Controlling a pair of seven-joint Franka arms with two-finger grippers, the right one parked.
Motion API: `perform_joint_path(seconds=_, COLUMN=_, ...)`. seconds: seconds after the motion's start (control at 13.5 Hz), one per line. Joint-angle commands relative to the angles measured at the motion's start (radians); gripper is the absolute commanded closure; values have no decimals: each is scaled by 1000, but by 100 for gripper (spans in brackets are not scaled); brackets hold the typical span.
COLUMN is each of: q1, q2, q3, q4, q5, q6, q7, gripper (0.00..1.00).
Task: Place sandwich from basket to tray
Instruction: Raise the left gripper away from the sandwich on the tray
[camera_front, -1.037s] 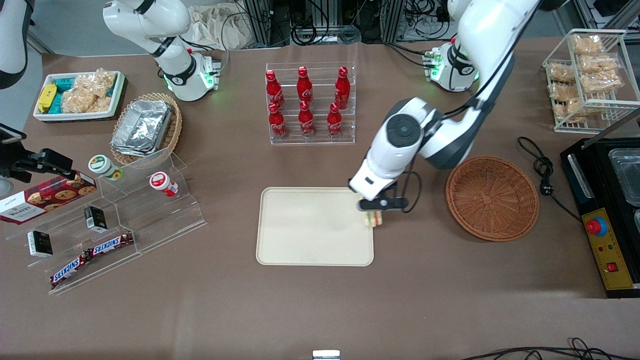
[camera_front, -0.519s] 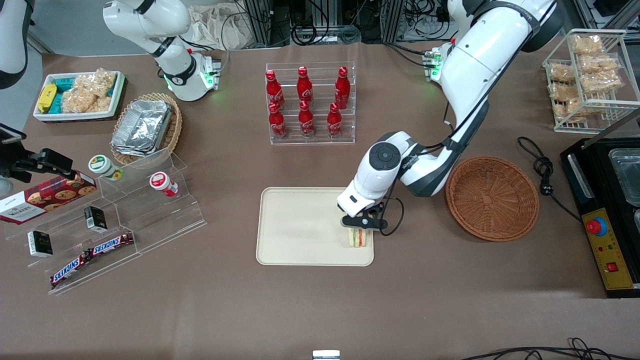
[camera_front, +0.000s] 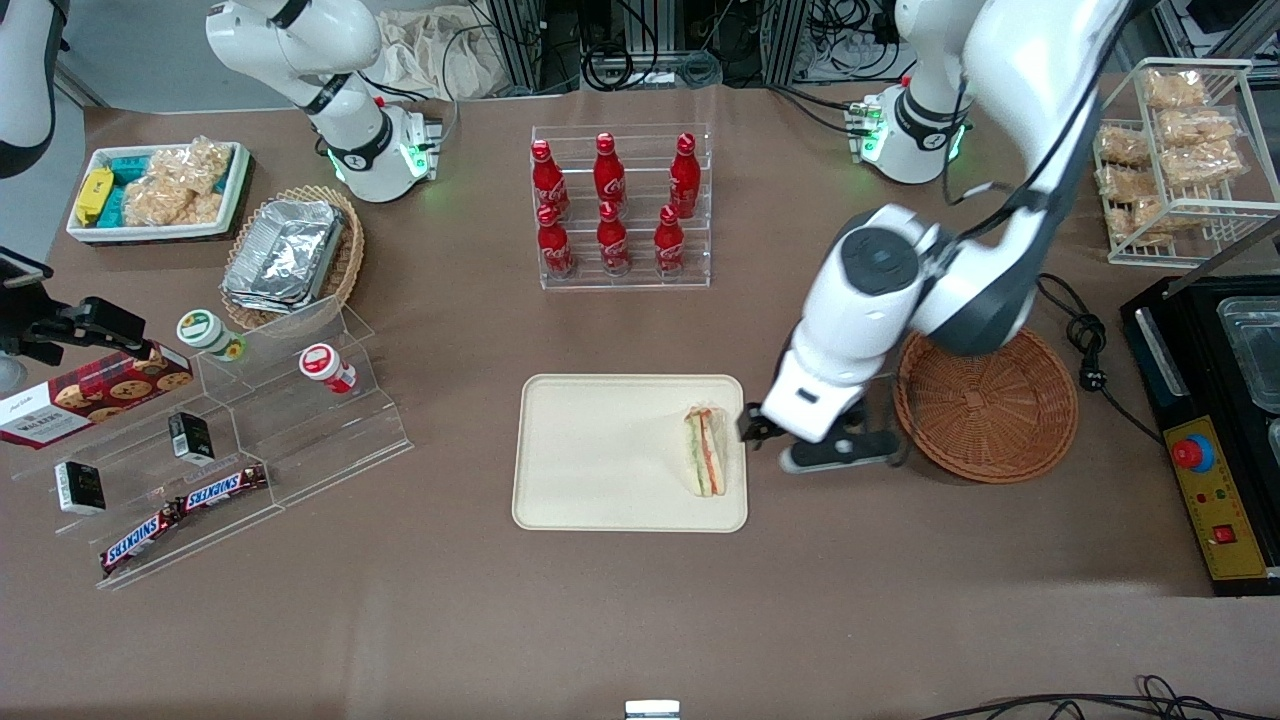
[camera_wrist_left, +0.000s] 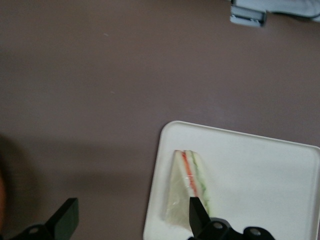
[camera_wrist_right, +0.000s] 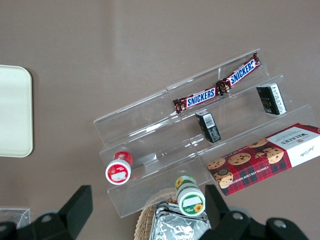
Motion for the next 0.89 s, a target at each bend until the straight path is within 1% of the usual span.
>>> perform_joint_path(seconds=0.0, q1=106, q2=-172, q3=-8, q4=-24, q5=-150, q6=-212, q7=196, gripper=1)
perform_joint_path(seconds=0.07, q1=137, q2=-217, q3=0, q4=5, q5=-204, q6=-331, q7=273, gripper=1)
perform_joint_path(seconds=0.15, q1=179, q2=-238, q3=0, q4=54, q5=-218, q6=-451, q7=318, gripper=1)
perform_joint_path(seconds=0.22, q1=225, q2=-243, q3=0, q4=115, q5=-218, q6=-570, q7=361, gripper=1)
perform_joint_path(seconds=0.3, q1=246, q2=-248, q3=6, q4=171, q5=-218, q6=-672, q7=387, gripper=1)
perform_joint_path(seconds=0.37, q1=237, q2=-260, q3=64, q4=200, q5=-218, q6=-744, q7=395, gripper=1)
perform_joint_path(seconds=0.52, q1=153, q2=-330, q3=230, q4=187, q5=-261, q6=-777, q7=453, gripper=1)
perform_joint_path(seconds=0.59, q1=107, q2=-344, q3=303, q4=179, q5=-272, q6=-795, q7=491, gripper=1)
perform_joint_path(seconds=0.67, q1=79, q2=-341, q3=331, q4=183, q5=-272, q6=-805, q7=499, gripper=1)
perform_joint_path(seconds=0.81, q1=77, q2=-332, q3=330, q4=191, q5=-264, q6=-803, q7=505, gripper=1)
